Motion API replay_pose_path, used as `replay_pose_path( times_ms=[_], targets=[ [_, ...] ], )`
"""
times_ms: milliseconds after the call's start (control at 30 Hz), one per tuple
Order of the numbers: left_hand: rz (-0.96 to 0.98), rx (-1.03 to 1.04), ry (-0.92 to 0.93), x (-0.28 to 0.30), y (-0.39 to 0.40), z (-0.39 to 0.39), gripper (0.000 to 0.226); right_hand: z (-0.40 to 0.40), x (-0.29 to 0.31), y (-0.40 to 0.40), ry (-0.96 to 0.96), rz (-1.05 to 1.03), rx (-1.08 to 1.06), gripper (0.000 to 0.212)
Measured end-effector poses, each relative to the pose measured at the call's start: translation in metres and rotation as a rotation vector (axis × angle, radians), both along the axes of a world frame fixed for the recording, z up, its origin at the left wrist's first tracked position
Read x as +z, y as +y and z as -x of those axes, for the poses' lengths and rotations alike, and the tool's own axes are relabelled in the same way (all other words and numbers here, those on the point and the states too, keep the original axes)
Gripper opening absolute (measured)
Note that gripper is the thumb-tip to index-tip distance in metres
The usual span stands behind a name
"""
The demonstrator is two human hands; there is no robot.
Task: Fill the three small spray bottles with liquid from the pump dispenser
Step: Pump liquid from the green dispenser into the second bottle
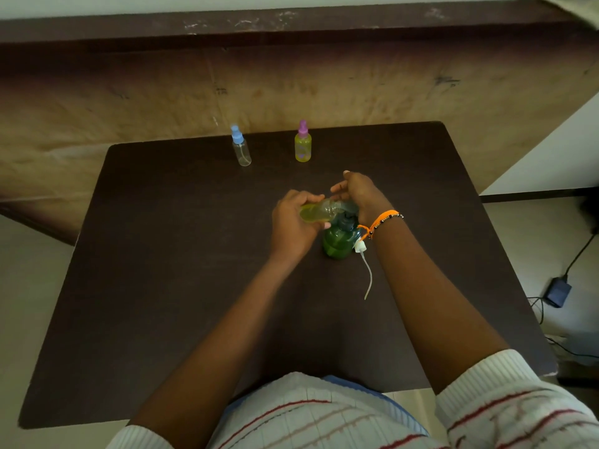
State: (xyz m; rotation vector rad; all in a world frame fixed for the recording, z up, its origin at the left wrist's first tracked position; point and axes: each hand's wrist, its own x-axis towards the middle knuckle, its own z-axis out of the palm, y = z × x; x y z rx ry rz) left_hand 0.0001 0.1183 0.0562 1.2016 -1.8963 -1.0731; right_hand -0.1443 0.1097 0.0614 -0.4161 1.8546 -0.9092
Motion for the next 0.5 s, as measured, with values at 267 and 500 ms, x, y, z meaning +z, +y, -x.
replay_pose_path(
  times_ms=[267, 500],
  targets=[
    [-0.013, 0.012, 0.002, -0.001, -0.001, 0.000, 0.048, -0.004, -0.019, 0.000, 0.453, 0.003, -0.047, 0.058],
    [-0.026, 0.007, -0.014, -0.006, 0.001, 0.000, 0.049, -0.010, -0.022, 0.005, 0.569, -0.050, -0.064, 0.054]
  ],
)
